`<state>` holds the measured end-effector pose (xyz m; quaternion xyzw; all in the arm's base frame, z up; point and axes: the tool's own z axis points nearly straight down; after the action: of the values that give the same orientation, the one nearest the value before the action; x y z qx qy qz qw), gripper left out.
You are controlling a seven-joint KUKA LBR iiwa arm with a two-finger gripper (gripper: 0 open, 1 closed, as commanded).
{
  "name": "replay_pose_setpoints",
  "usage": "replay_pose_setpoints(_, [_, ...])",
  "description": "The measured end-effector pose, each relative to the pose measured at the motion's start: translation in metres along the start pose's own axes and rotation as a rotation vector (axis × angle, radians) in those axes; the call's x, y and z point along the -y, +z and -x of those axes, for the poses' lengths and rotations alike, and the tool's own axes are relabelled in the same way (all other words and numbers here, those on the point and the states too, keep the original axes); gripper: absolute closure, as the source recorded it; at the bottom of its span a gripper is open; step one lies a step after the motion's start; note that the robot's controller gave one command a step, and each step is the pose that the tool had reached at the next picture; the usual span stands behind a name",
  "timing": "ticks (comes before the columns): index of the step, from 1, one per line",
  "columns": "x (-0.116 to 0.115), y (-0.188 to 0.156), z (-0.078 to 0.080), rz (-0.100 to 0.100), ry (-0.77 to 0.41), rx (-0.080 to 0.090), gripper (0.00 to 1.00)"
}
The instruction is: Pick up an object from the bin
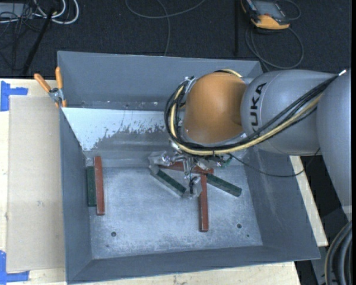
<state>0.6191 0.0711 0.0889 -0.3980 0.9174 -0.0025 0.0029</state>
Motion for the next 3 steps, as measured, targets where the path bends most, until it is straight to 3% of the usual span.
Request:
replay_pose_setpoints(1, [0.0086,0.0186,-0.0126,0.007,0.080,-0.001,0.00])
replay_pose_setpoints(2, [-0.0012,0.0184,-0.0166,0.006,0.309,-0.001,0.00])
replay_pose_setpoints(3, [0.0000,0.0158,-0.0152,0.005,0.313,0.004,1.00])
